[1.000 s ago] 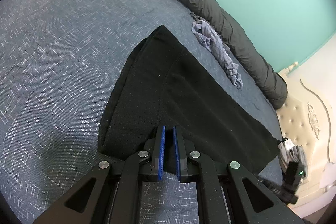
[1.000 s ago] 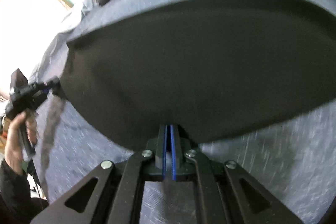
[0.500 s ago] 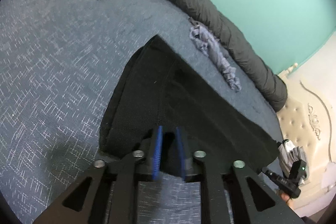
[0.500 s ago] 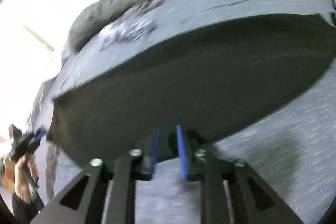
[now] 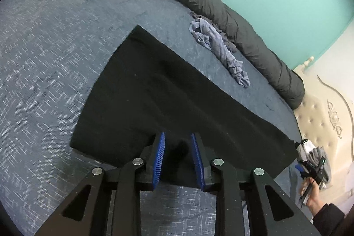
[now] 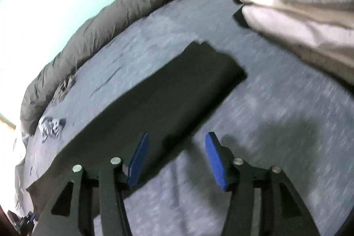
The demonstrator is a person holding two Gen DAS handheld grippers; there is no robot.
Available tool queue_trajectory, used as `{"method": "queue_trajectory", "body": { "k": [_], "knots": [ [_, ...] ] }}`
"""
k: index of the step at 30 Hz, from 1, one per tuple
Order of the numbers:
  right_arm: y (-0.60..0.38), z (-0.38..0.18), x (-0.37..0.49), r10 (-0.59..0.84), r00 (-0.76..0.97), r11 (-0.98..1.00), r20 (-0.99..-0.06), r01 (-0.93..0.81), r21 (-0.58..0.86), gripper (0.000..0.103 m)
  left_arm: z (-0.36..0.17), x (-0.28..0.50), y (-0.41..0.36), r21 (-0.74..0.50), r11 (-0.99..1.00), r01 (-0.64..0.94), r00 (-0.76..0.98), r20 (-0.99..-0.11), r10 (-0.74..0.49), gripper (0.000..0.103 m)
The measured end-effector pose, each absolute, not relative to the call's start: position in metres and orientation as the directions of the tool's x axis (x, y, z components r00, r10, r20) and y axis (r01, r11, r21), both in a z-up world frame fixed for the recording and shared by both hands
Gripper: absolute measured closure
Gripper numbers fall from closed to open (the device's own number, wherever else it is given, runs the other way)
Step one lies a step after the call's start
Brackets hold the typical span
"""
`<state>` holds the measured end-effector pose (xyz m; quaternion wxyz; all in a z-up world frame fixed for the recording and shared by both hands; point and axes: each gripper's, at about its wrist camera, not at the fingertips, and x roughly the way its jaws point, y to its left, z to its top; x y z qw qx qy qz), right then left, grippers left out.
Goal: Fold clothes
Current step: 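Open the right tool and lay the sweater edge down, then grasp the black sweater end with the right tool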
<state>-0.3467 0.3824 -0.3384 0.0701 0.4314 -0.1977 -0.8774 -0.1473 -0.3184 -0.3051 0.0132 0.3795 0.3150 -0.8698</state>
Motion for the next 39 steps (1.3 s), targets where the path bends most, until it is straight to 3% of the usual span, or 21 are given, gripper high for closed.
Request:
{"method": "queue_trajectory", "body": {
  "k": [3,8,20,22,23,24,26,39],
  "knots": [
    [0.4,-0.344,-0.361,-0.301,-0.628,-0.896,-0.718,-0.071,0.438,0.039,-0.303,-0.152,-0.312,-0.529,-0.807,0.261,-0.716,-0.667,0.206,0.075],
    [0.42,-0.358,-0.378,-0.31,-0.63,-0.861,-0.712,-0.133,0.492,0.038,-0.303,-0.161,-0.304,-0.525,-0.811,0.257,-0.719,-0.665,0.203,0.073],
    [0.423,-0.372,-0.411,-0.269,-0.643,-0.874,-0.717,-0.151,0.462,0.038,-0.31,-0.167,-0.299,-0.508,-0.823,0.255,-0.704,-0.681,0.202,0.072],
    [0.419,-0.37,-0.416,-0.279,-0.647,-0.88,-0.709,-0.124,0.459,0.053,-0.311,-0.167,-0.3,-0.506,-0.824,0.255,-0.703,-0.682,0.201,0.072],
    [0.418,-0.372,-0.42,-0.293,-0.647,-0.876,-0.703,-0.112,0.468,0.072,-0.312,-0.168,-0.3,-0.506,-0.824,0.256,-0.703,-0.682,0.201,0.072],
    [0.417,-0.371,-0.421,-0.293,-0.65,-0.88,-0.701,-0.104,0.464,0.084,-0.312,-0.168,-0.3,-0.504,-0.825,0.256,-0.703,-0.683,0.199,0.072],
    [0.413,-0.367,-0.423,-0.29,-0.652,-0.888,-0.701,-0.09,0.451,0.093,-0.313,-0.168,-0.3,-0.503,-0.825,0.258,-0.703,-0.684,0.198,0.072],
    [0.339,-0.267,-0.384,-0.429,-0.687,-0.885,-0.586,0.191,0.425,0.095,-0.304,-0.155,-0.308,-0.515,-0.816,0.263,-0.721,-0.667,0.188,0.072]
  ]
}}
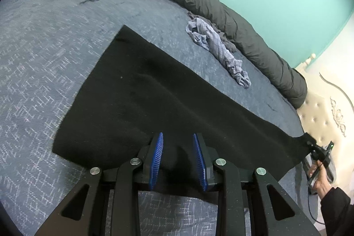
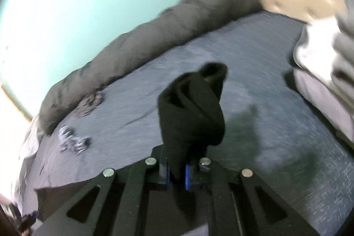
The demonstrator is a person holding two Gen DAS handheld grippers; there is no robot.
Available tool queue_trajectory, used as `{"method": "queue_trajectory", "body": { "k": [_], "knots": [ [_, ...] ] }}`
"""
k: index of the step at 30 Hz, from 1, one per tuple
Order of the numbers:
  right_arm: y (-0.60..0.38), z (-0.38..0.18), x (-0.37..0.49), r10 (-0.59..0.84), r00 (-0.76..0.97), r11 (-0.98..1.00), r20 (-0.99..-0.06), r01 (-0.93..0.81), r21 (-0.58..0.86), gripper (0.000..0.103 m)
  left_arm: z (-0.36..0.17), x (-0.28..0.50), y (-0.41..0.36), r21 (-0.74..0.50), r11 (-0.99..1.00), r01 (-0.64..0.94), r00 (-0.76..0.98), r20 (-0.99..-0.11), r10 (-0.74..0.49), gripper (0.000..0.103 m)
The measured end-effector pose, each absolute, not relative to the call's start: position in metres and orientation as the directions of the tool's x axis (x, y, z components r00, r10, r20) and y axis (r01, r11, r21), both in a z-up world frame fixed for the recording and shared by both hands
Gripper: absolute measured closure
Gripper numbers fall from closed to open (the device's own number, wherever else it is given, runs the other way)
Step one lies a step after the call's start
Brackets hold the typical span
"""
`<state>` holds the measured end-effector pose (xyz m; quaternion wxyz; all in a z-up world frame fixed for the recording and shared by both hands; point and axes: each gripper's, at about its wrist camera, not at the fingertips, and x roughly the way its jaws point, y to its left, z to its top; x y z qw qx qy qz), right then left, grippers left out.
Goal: Fold clothes
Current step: 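Grasp the black sweater end with the right tool, then carry the sweater end with the right tool over toward the left tool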
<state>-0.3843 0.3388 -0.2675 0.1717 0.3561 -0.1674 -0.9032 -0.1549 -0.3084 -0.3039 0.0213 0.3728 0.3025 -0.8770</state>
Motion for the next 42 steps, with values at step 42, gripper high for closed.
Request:
{"method": "queue_trajectory", "body": {
  "k": [42],
  "knots": [
    [-0.208,-0.295,-0.155,-0.687,-0.072,-0.507,-0.723,0.76,0.406,0.092,-0.306,-0.108,-0.368,-0.594,-0.737,0.321,-0.752,-0.633,0.182,0.072]
  ]
}}
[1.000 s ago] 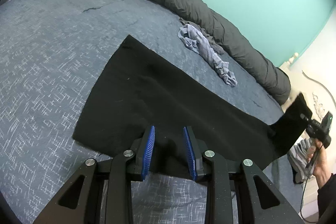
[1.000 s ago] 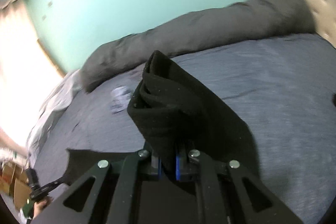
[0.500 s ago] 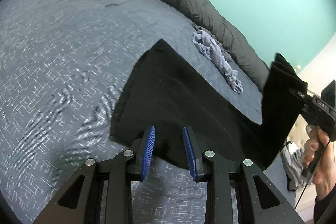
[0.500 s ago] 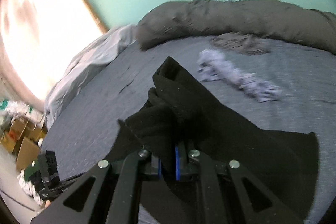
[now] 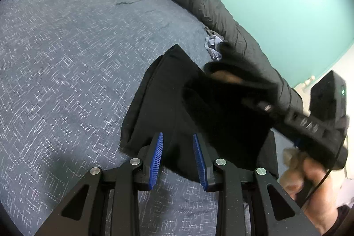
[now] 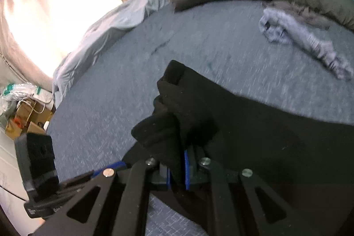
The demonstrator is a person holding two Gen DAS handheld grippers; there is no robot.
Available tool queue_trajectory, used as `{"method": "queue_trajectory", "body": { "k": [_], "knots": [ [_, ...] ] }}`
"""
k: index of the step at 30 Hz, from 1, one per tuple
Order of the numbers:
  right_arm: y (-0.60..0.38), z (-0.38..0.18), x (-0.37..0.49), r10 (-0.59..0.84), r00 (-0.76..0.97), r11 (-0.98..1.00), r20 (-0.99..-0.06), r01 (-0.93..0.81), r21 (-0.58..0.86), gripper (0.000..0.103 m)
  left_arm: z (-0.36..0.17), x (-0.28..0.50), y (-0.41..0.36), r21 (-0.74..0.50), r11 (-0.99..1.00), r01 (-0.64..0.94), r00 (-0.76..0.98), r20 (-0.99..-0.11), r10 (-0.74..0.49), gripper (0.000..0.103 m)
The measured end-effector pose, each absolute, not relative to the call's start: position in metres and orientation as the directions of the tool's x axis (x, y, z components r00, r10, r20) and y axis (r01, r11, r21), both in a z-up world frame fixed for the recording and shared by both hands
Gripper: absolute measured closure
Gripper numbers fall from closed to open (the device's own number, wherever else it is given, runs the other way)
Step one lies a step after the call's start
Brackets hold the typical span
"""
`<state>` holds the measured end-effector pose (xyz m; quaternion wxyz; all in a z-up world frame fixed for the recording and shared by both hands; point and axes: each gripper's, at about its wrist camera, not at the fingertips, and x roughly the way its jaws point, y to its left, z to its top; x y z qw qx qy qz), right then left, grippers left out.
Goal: Fold clothes
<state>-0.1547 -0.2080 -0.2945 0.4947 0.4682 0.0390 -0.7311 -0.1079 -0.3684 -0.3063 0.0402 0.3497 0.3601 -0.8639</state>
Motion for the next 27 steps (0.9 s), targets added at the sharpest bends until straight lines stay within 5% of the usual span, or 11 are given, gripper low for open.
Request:
{"method": "queue_trajectory", "body": {
  "k": [5,9,27],
  "knots": [
    [-0.201,-0.296,-0.145,-0.686,-0.039,-0.486,-0.727,0.768,0.417,0.078,-0.308,-0.109,-0.367,-0.603,-0.731,0.318,-0.751,-0.631,0.194,0.07],
    [-0.184,-0.277,-0.143,-0.724,-0.026,-0.445,-0.689,0.782,0.437,0.048,-0.306,-0.108,-0.367,-0.618,-0.722,0.312,-0.759,-0.619,0.202,0.064],
    [0.016,-0.286,-0.23,-0.63,-0.287,-0.71,-0.722,0.59,0.385,0.048,-0.266,-0.135,-0.333,-0.521,-0.816,0.251,-0.788,-0.599,0.141,0.055]
  ]
}}
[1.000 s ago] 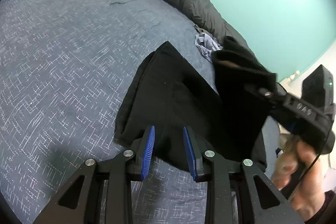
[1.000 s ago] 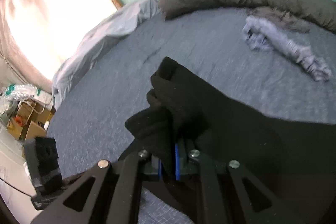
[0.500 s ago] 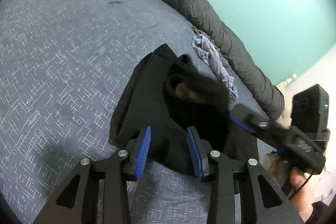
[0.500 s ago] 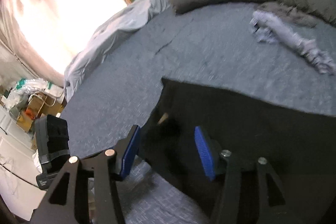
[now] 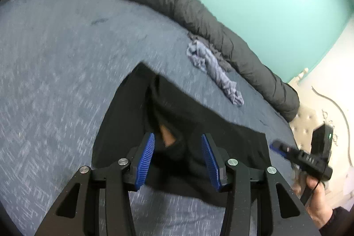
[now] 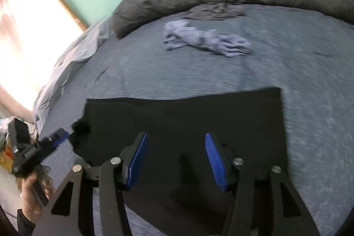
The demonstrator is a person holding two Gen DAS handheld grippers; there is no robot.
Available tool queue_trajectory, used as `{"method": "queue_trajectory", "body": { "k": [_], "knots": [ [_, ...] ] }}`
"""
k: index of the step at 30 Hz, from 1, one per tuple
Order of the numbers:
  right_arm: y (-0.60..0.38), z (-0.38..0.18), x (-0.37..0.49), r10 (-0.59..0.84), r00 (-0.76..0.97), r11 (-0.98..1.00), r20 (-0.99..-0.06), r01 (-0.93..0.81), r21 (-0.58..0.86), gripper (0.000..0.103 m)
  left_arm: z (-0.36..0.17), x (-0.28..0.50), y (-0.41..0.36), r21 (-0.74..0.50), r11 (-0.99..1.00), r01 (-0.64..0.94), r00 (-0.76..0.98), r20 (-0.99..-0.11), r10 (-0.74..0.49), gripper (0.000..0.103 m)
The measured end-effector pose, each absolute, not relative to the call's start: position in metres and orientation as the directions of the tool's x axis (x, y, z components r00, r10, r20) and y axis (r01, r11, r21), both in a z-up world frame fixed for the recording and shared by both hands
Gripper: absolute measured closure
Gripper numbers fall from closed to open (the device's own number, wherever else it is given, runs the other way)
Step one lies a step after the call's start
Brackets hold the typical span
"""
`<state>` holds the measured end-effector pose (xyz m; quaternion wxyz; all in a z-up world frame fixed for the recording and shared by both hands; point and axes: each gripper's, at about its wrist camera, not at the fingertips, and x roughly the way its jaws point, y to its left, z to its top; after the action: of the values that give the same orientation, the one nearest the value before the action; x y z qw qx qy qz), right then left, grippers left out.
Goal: Fold clothes
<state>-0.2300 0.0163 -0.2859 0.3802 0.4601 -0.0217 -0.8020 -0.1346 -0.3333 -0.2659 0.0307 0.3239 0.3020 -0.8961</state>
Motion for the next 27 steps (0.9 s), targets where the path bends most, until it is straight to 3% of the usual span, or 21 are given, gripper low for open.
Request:
{"method": "queue_trajectory", "body": {
  "k": [5,10,12,15,23,26,27],
  "knots": [
    [0.044,-0.294,-0.238,-0.62,-0.293,-0.733,-0.728,0.547,0.404,0.048,-0.263,-0.163,-0.32,-0.393,-0.873,0.288,-0.755,-0.654,0.045,0.055],
    [0.057,-0.293,-0.24,-0.617,-0.302,-0.735,-0.727,0.551,0.395,0.048,-0.287,-0.176,-0.322,-0.364,-0.876,0.317,-0.709,-0.704,0.035,0.056],
    [0.061,-0.293,-0.241,-0.618,-0.307,-0.737,-0.724,0.548,0.397,0.048,-0.293,-0.171,-0.329,-0.371,-0.868,0.331,-0.705,-0.709,0.034,0.077],
    [0.067,-0.295,-0.244,-0.621,-0.312,-0.74,-0.719,0.535,0.407,0.048,-0.298,-0.162,-0.338,-0.429,-0.841,0.33,-0.716,-0.694,0.073,0.089],
    [0.088,-0.305,-0.25,-0.617,-0.313,-0.757,-0.722,0.489,0.434,0.048,-0.307,-0.146,-0.356,-0.511,-0.787,0.346,-0.735,-0.669,0.112,0.091],
    [0.096,-0.311,-0.257,-0.623,-0.297,-0.758,-0.724,0.457,0.465,0.034,-0.312,-0.143,-0.361,-0.543,-0.762,0.353,-0.739,-0.661,0.129,0.09],
    [0.098,-0.315,-0.261,-0.618,-0.289,-0.763,-0.731,0.443,0.471,0.033,-0.312,-0.143,-0.362,-0.556,-0.752,0.355,-0.741,-0.657,0.136,0.087]
  ]
}}
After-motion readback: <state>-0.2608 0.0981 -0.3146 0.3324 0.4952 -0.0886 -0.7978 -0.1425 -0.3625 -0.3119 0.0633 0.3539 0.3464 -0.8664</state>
